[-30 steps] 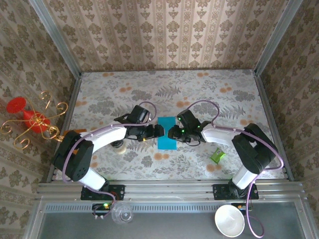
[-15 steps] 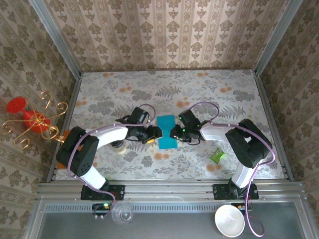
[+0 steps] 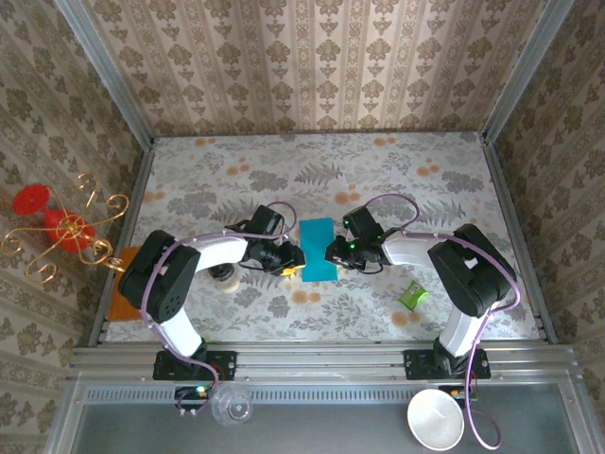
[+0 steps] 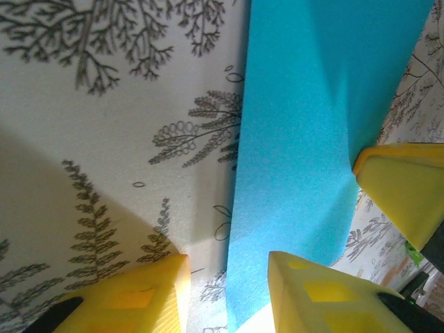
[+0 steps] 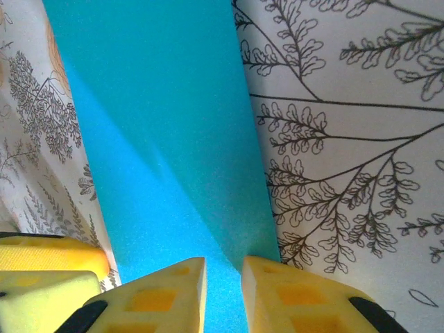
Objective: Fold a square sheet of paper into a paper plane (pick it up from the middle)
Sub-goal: Third fold the triangle at the center of the table.
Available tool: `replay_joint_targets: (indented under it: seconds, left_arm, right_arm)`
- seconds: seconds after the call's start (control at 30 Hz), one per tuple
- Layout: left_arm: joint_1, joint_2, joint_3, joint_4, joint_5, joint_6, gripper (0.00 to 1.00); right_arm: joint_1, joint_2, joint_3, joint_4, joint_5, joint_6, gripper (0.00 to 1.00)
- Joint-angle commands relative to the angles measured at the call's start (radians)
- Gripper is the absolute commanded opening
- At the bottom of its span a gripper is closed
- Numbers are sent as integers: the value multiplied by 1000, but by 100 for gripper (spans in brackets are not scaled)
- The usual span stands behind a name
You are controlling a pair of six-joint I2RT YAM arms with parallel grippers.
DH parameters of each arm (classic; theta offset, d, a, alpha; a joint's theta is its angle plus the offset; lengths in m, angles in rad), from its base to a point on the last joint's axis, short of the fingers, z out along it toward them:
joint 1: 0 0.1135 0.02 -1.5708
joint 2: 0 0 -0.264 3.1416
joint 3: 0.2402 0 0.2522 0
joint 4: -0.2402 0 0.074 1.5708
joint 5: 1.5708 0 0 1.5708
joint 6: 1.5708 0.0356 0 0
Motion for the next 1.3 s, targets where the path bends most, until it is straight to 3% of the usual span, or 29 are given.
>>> replay_joint_targets:
  seconds: [0.0,0.1,0.3,0.7,1.0,1.27]
  left_arm:
    - [-10,26,31,4,35,13,32]
    - [-13,34,39,17,49,16,27]
    - [-13,63,62,-13,30,27,28]
    - [36,60,39,139,166,-29,27]
    - [57,106,54,127,183,-21,24]
    - [72,125,104,55,202,25,15]
  right_arm:
    - [-13,41,-37,-30,-8,9,25]
    - [-21,42,-44,-17,-22,13,23]
    - [-35,44,-50,-8,-41,12,22]
    - [-54,49,-61,12,-77,9,22]
    - [-54,49,-68,24,-76,13,23]
    - [-55,31,-72,24,-62,-3,23]
